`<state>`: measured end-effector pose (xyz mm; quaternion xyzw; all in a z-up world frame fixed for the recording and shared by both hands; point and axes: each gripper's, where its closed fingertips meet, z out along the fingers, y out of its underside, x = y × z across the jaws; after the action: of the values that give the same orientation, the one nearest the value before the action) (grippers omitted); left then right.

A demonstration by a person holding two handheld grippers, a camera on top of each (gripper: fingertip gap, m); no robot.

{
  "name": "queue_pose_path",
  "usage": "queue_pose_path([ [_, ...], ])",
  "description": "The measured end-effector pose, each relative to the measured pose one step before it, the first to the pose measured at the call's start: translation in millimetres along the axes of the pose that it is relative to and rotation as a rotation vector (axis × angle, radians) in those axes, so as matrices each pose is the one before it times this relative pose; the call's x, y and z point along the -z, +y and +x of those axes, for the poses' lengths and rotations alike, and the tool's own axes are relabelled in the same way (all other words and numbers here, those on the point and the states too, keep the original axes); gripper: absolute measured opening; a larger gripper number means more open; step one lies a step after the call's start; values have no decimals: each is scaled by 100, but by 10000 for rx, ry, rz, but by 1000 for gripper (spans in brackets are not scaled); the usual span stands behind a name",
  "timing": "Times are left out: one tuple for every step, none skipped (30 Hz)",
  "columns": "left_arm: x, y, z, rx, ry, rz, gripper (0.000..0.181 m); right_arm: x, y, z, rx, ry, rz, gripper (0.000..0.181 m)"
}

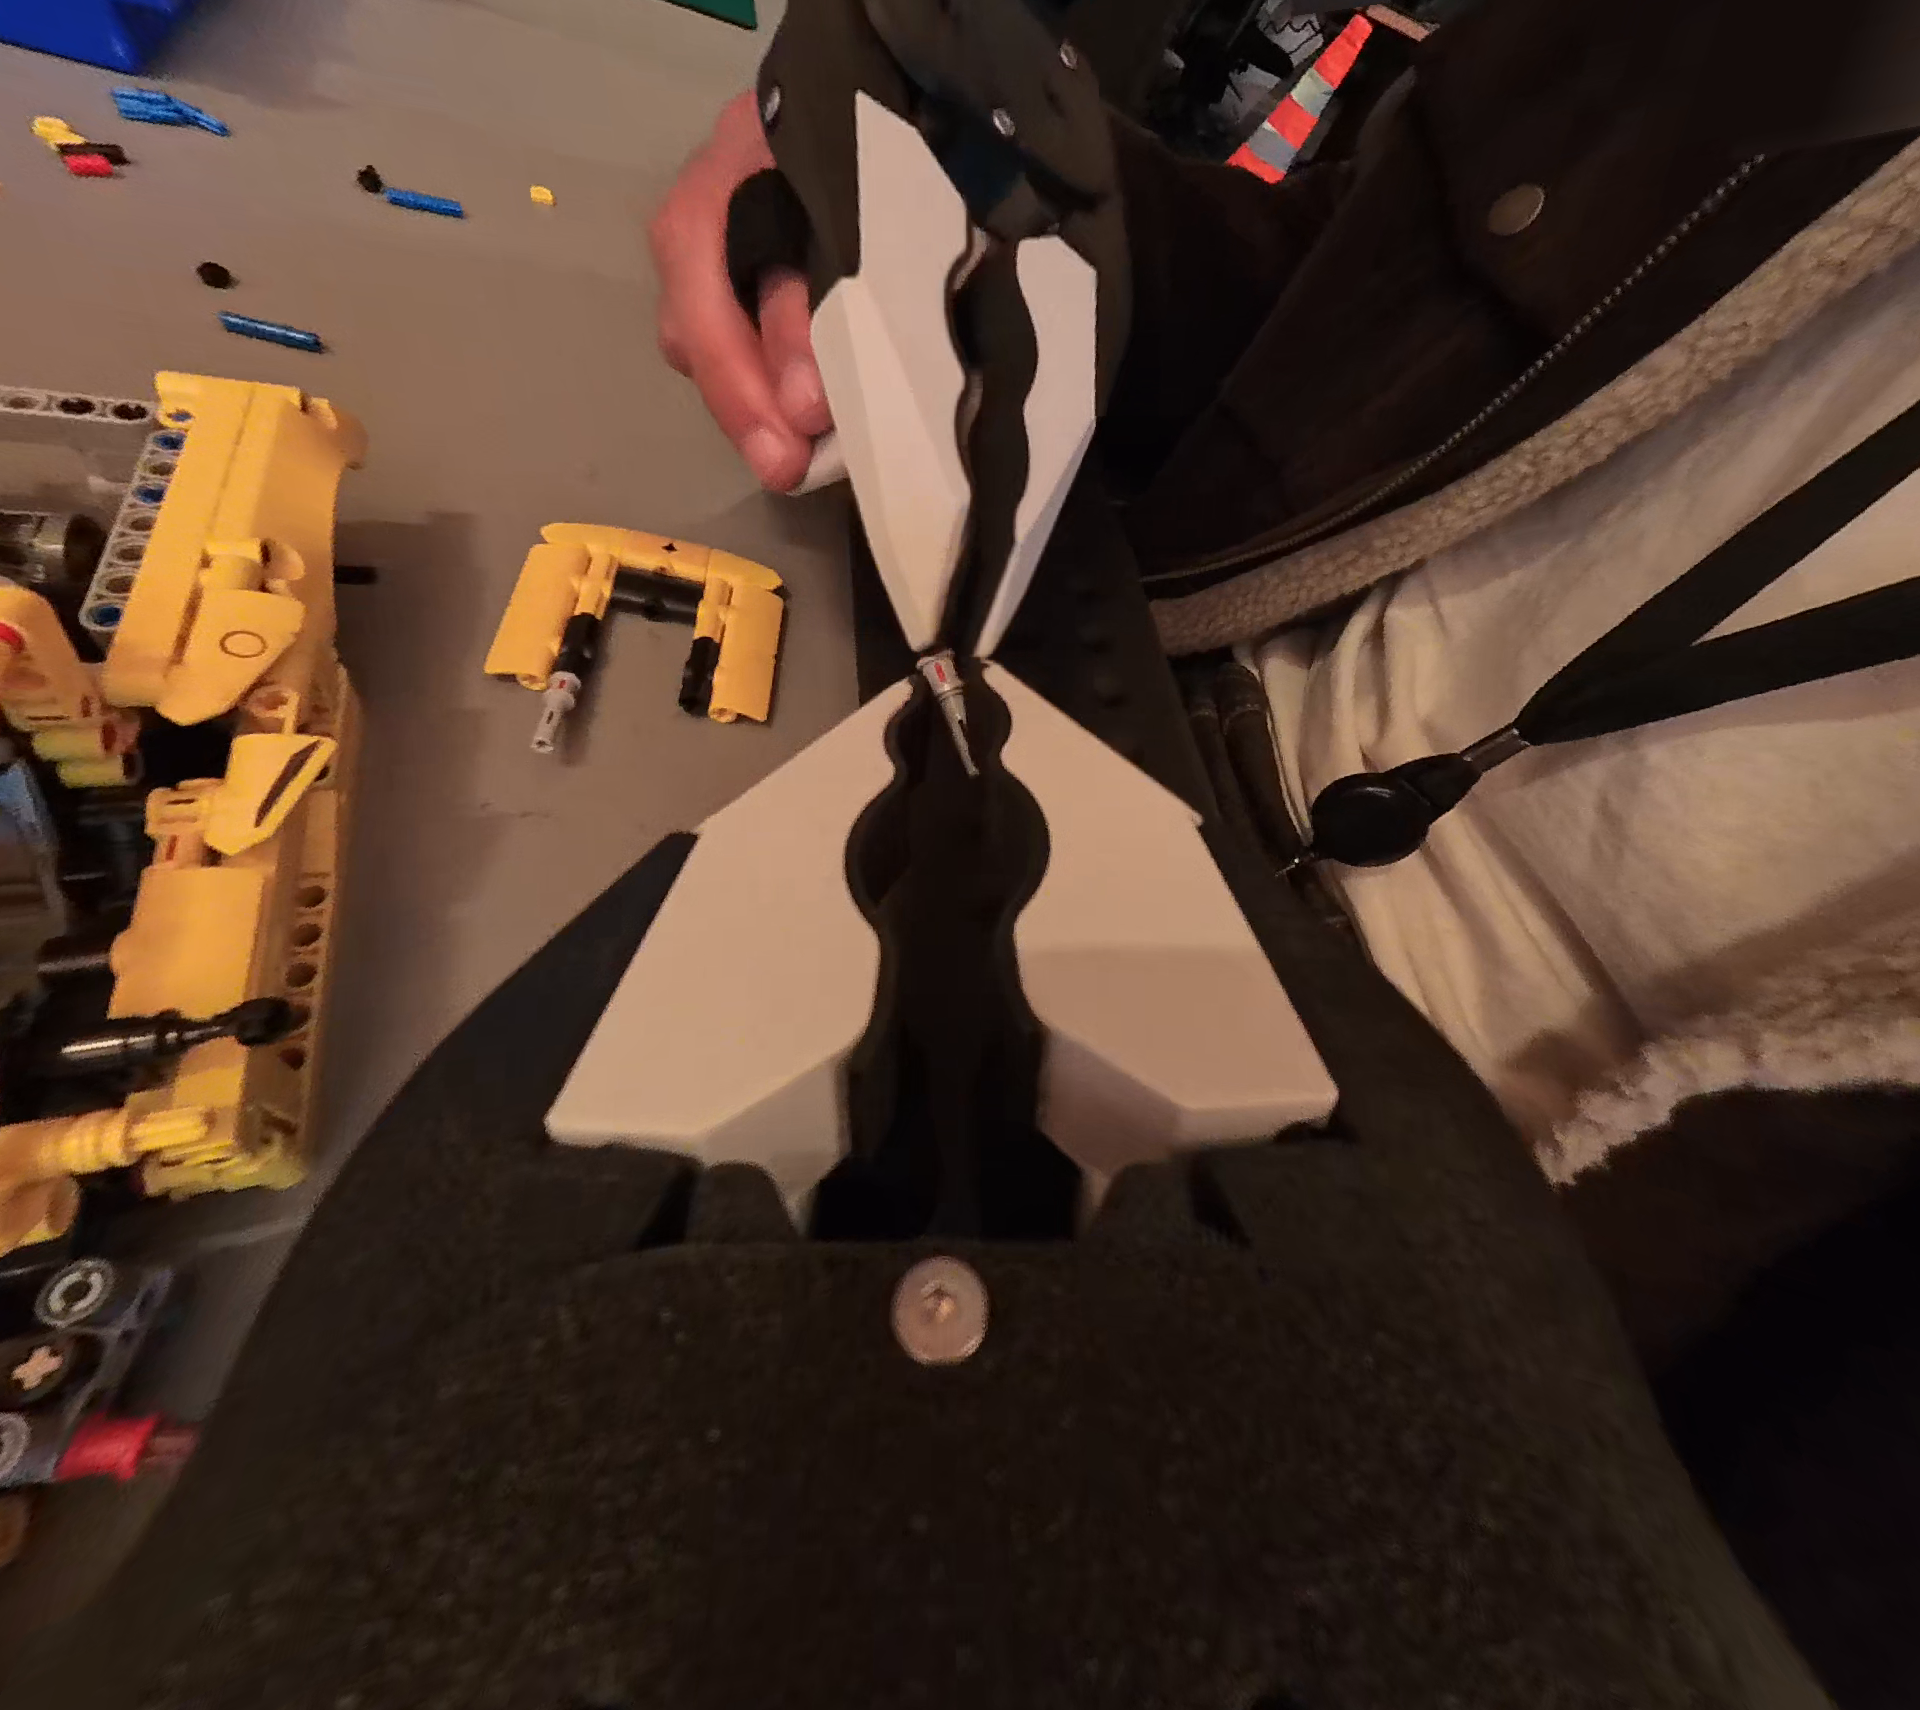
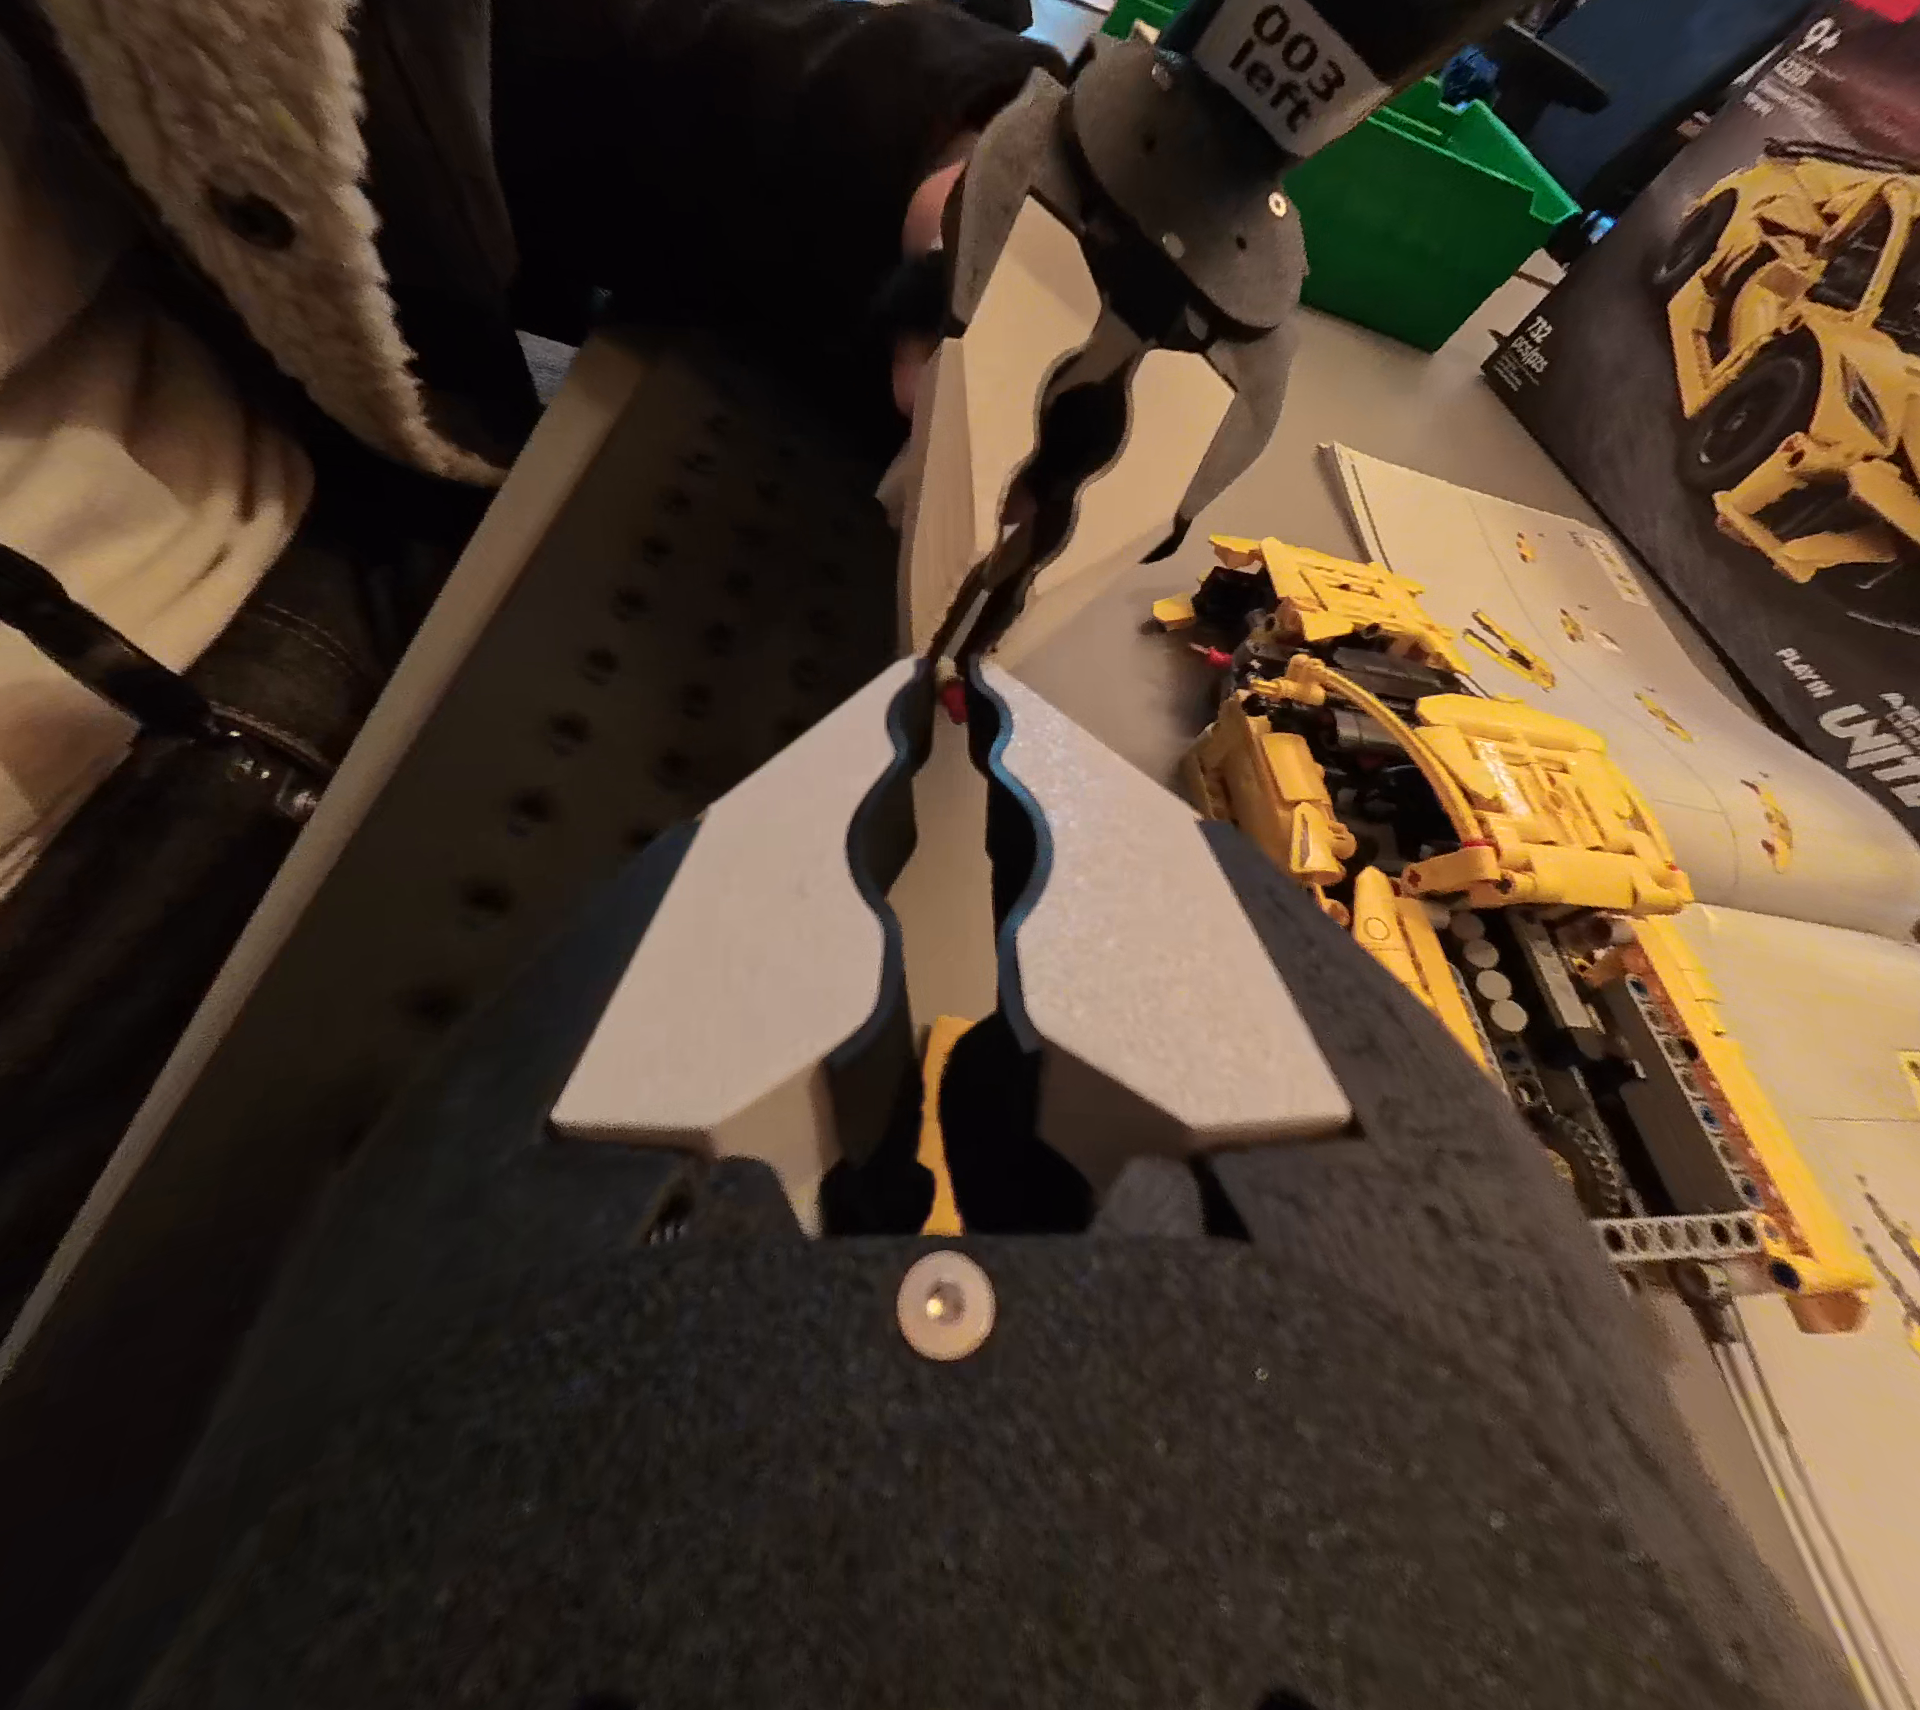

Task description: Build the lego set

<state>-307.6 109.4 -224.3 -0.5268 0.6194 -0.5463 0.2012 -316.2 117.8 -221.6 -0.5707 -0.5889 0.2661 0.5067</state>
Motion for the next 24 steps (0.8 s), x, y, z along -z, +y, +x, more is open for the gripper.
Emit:
queue_pose_path([
  [22,-57,-7,41,13,39,5,44,-50,55,77,71,40,5],
  [61,-107,71,55,72,60,5,53,-151,0,31,12,109,5],
  [78,-139,65,87,88,84,5,46,-109,29,7,32,55,6],
  [97,-133,10,106,56,94,5,48,-25,64,25,48,-9,7],
  [101,-99,37,130,86,71,5,44,39,106,-15,56,-18,10],
  [117,-186,52,164,107,129,5,-15,202,71,-2,27,-103,12],
  [136,-162,15,213,113,116,5,-67,204,-36,20,-10,-104,12],
  [72,34,-6,253,123,17,5,-79,99,-62,49,5,-68,11],
  [11,113,-88,297,100,-20,5,-64,66,59,58,85,-84,10],
  [-18,113,-100,293,96,-10,5,-57,233,179,74,164,-154,4],
  [-4,95,-110,217,48,-25,5,-62,152,9,112,49,-86,4],
  [5,64,-185,130,-36,-18,5,-33,122,100,8,107,-92,4],
  [23,-11,-212,95,-74,15,5,-33,187,127,-54,89,-148,4],
  [51,-66,-254,66,-117,46,5,-37,236,182,-222,65,-215,3],
  [80,-205,-398,57,-215,128,6,-26,252,409,-353,167,-289,3],
  [157,-350,-511,97,-262,219,6,-59,279,553,-434,235,-319,3],
  [140,-352,-476,124,-223,214,6,-69,141,478,-395,190,-238,3],
  [123,-355,-402,121,-195,210,6,-89,101,399,-312,178,-170,3],
  [127,-416,-385,105,-208,253,6,-77,59,412,-117,254,-94,3],
  [93,-386,-278,46,-178,234,6,-22,-46,332,28,254,-16,2],
  [69,-263,-193,4,-133,154,6,-24,-32,207,-16,152,-37,2],
  [51,-185,-167,14,-101,102,6,-25,-17,142,-115,66,-14,2],
  [41,-152,-118,47,-58,95,7,-33,-56,-28,-144,-61,36,2],
  [27,-111,-101,42,-52,65,7,-17,-43,-50,-64,-49,38,2],
])
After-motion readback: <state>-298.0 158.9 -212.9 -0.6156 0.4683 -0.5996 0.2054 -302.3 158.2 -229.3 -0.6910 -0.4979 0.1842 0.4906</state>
